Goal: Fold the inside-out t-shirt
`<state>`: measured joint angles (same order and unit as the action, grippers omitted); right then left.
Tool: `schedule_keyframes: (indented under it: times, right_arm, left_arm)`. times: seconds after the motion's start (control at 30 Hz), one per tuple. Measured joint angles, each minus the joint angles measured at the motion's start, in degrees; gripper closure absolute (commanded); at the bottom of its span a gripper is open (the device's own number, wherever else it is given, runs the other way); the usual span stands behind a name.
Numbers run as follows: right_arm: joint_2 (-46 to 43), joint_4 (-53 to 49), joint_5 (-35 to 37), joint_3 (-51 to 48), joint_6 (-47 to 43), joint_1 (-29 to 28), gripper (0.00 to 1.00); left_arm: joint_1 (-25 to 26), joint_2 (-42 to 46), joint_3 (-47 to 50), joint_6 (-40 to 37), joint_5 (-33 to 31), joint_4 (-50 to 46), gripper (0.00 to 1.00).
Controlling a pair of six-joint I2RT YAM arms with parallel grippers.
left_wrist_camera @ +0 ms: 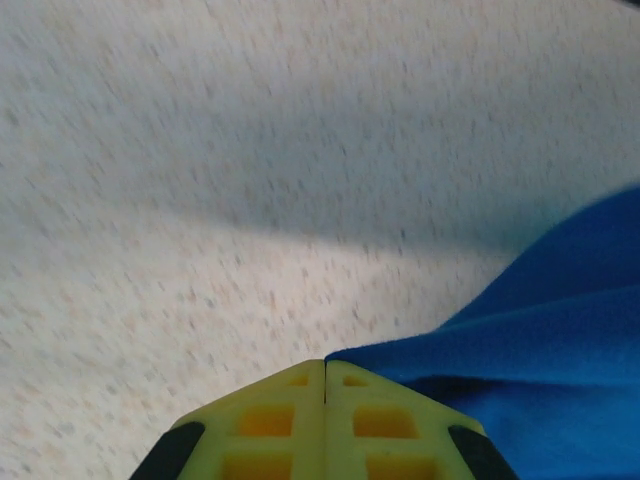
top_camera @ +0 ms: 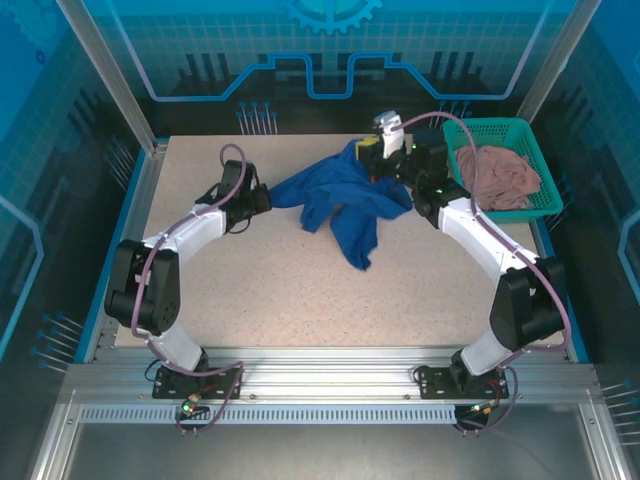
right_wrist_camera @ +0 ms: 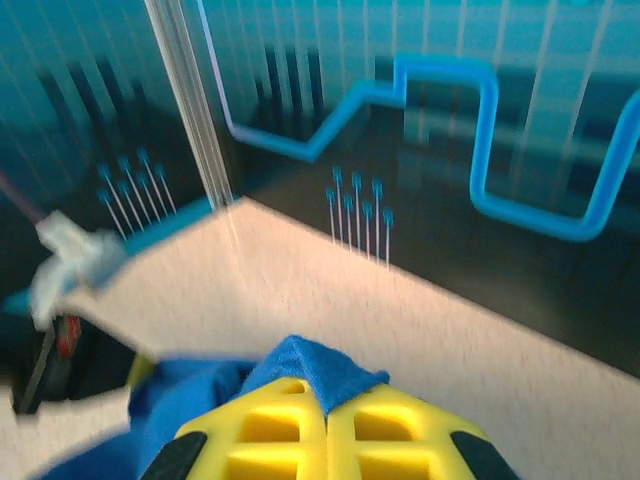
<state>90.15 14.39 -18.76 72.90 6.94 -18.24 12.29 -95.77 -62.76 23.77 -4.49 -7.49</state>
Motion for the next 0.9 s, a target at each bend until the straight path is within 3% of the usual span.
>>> schedule_keyframes:
  times: [0.1,0.13,0.2,0.27,0.33,0.47,0.6,0.77,0.83,0.9]
  right_arm:
    - [0.9,3.4,-4.2,1.3,4.3,0.7,1.00]
    - [1.4,3.3,-5.0,2.1,4.8,0.6,1.00]
    - [2.2,2.4,-5.7,4.0,5.1,0.3,1.00]
    - [2.4,0.7,-5.4,5.3,4.4,-0.1,1.00]
    - [2.4,-1.3,-5.1,6.5,3.4,-0.7,1.00]
    - [2.4,-4.7,-4.2,7.8,2.1,-2.3,1.00]
    - [2.9,-8.6,-2.6,9.6,2.5,-4.1,1.00]
    - [3.3,-15.5,0.8,14.0,6.8,-5.7,1.00]
    - [3.3,-17.7,1.8,16.6,10.2,-5.1,1.00]
    - [3.4,-18.5,1.9,19.0,14.3,-3.9,1.00]
  left_arm:
    - [1.7,0.1,4.8,0.3,2.5,1.9,1.00]
    - [2.3,0.1,5.6,0.3,2.4,1.5,0.94]
    - [3.1,0.5,6.7,0.3,0.9,1.5,0.62]
    - [3.1,3.7,9.6,0.4,-0.5,3.1,0.39]
    - [2.8,10.1,14.1,0.6,0.4,6.1,0.26]
    - [4.5,19.7,16.3,2.8,8.6,15.5,0.18]
    - [12.0,17.2,9.5,1.4,13.6,20.7,0.22]
    - [19.0,10.4,3.8,-0.9,17.5,25.4,0.65]
    - [19.6,8.6,4.6,-1.7,17.9,27.3,0.77]
    - [20.7,8.0,7.5,-3.9,18.3,29.7,0.82]
